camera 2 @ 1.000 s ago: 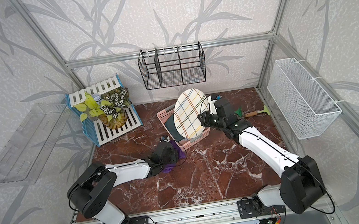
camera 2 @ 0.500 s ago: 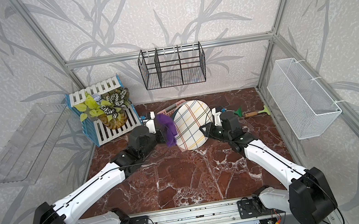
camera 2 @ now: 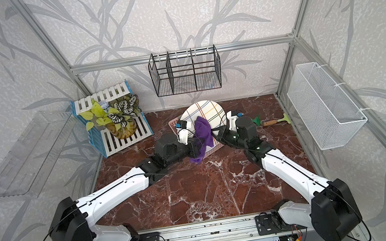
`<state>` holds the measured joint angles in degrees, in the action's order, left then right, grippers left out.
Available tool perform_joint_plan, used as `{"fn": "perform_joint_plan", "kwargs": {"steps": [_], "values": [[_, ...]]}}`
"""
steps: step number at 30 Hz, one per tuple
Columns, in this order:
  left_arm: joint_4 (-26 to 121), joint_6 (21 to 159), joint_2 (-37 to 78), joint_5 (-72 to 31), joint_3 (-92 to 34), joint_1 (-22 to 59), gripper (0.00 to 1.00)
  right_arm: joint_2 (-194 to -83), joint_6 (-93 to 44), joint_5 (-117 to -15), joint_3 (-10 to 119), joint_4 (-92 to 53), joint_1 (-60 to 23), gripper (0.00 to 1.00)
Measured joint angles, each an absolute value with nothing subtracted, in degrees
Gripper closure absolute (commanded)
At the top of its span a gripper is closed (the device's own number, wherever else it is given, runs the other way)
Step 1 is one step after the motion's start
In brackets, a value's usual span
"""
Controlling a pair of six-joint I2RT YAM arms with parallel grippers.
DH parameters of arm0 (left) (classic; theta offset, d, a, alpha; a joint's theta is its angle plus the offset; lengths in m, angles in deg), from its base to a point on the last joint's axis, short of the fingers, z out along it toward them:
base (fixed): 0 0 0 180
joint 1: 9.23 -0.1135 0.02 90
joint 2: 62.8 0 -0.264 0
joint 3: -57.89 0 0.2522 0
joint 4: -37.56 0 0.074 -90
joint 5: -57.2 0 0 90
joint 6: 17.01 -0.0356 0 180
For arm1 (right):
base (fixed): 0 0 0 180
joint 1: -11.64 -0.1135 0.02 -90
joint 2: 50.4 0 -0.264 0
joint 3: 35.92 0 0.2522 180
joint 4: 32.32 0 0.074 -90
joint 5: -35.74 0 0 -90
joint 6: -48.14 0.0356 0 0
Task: Wipe the wet plate dry
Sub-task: Wipe the plate with towel.
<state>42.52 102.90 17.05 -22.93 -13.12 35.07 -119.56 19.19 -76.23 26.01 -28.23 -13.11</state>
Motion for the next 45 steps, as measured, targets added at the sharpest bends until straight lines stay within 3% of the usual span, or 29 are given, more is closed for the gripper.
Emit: {"fn": "perform_joint_plan", "kwargs": {"steps": [10, 16, 21, 26, 32, 40, 45], "values": [[48.4, 100.8, 15.7, -25.2, -18.8, 20.1, 1.0, -117.7, 15.4, -77.6, 26.0, -31.2, -19.6, 1.0], [46.1, 95.0, 20.0, -19.3, -26.4, 27.3, 1.0, -117.7, 14.0, -79.5, 26.0, -28.9, -24.1, 1.0], [44.5, 92.5, 20.5, -15.9, -25.1, 32.0, 1.0, -114.8, 14.6, -77.7, 25.9, -25.9, -21.1, 1.0], [42.8, 93.3, 14.3, -15.2, -15.6, 29.7, 1.0, -110.8, 15.2, -76.3, 25.2, -26.0, -15.5, 1.0], [44.8, 93.6, 17.0, -15.8, -18.8, 30.8, 1.0, -113.9, 11.8, -74.0, 27.8, -23.2, -17.9, 1.0], [42.6, 99.6, 17.6, -14.8, -19.3, 22.5, 1.0, -109.8, 17.8, -72.3, 25.1, -26.5, -15.9, 1.0], [43.5, 98.1, 21.1, -13.6, -21.9, 34.5, 1.0, -108.1, 21.7, -70.3, 22.8, -27.1, -12.0, 1.0]]}}
